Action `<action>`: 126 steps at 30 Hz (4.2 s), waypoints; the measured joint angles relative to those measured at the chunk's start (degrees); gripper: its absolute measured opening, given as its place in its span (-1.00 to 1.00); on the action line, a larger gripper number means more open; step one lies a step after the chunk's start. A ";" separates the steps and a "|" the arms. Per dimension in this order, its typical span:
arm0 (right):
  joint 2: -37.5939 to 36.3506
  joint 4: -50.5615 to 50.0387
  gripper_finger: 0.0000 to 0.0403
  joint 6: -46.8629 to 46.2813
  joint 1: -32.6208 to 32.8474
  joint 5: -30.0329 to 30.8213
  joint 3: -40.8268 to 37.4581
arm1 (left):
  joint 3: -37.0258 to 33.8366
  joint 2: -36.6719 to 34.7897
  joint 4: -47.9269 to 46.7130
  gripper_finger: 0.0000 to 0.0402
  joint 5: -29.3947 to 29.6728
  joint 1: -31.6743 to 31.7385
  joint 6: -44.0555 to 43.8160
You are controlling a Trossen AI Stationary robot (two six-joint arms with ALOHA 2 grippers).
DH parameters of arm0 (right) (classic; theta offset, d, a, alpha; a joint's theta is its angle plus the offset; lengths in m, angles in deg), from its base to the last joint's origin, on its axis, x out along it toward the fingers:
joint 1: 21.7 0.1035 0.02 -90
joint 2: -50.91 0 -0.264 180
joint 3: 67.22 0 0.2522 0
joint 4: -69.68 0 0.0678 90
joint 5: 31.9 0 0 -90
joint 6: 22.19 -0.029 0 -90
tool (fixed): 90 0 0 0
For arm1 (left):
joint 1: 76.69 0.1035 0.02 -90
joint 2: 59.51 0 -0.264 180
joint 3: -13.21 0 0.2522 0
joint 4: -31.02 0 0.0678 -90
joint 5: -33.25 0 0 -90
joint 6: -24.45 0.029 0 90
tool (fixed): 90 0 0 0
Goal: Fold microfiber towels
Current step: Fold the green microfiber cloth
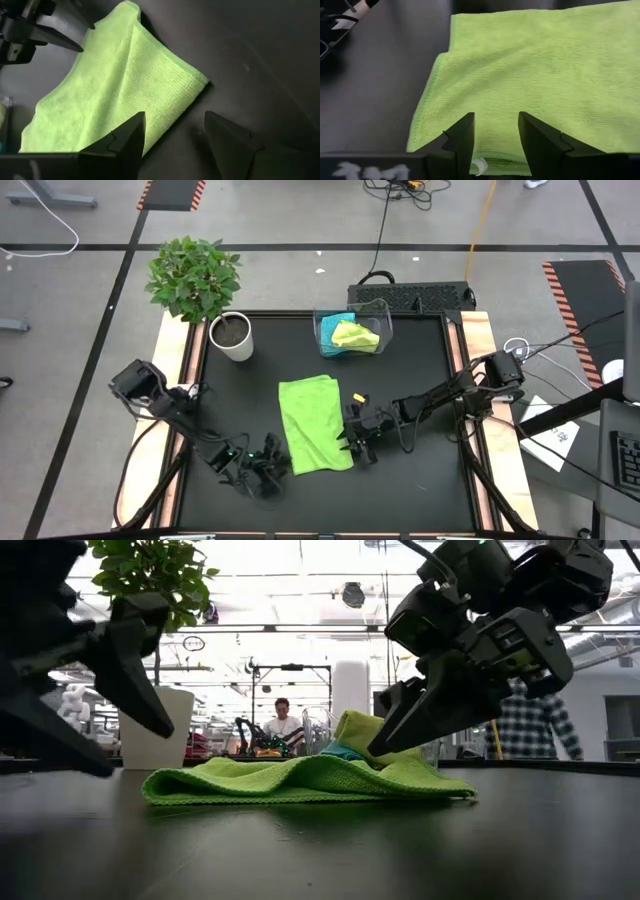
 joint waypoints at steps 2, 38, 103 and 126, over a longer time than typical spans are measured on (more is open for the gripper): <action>0.00 0.02 -0.28 -0.22 -0.37 0.00 0.00 | 0.01 1.63 1.09 0.04 -0.11 0.40 0.22; -0.02 0.41 -0.28 -3.40 -3.71 -2.80 0.00 | 0.42 7.69 10.77 -0.81 -5.56 5.15 4.54; -0.02 2.87 -0.18 -9.81 16.59 24.84 1.86 | 0.28 -9.88 7.62 -0.97 -3.26 15.74 -0.16; 0.46 2.09 -0.18 -21.00 19.21 27.47 1.92 | 0.30 -9.88 8.19 -0.97 -3.17 17.59 2.29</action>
